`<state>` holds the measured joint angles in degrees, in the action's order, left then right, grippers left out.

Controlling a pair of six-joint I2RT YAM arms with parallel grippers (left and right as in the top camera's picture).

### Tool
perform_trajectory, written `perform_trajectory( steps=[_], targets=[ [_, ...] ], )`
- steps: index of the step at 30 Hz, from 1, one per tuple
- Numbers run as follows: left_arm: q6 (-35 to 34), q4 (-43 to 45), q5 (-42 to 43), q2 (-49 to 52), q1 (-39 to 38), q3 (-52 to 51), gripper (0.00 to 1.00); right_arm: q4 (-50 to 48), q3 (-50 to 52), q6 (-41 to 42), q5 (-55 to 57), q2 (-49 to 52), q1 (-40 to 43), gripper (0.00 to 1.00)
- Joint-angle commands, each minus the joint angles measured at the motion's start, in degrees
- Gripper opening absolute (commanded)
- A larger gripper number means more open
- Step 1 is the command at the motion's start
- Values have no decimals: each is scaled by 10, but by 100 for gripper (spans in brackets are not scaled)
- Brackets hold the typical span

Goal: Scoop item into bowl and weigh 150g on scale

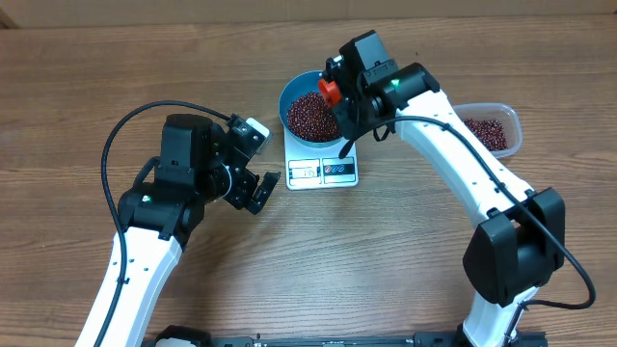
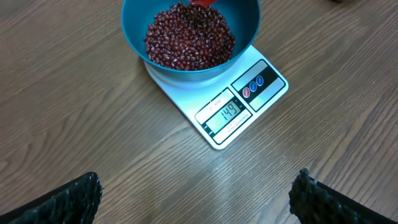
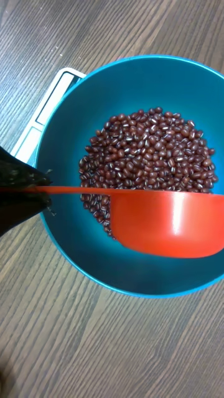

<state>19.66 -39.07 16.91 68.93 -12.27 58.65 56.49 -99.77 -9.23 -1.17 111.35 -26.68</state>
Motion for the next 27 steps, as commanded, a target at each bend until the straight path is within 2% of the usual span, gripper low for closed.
perform_trajectory(
  steps=[1,10,27],
  targets=[
    [-6,1,-4,4,2,9,100,-2,-16,-2,14,-25,-4,4],
    [-6,1,-4,4,2,9,100,-2,-16,2,9,-25,-4,4],
    [-6,1,-4,4,2,9,100,9,-16,22,-105,-25,21,4]
  ],
)
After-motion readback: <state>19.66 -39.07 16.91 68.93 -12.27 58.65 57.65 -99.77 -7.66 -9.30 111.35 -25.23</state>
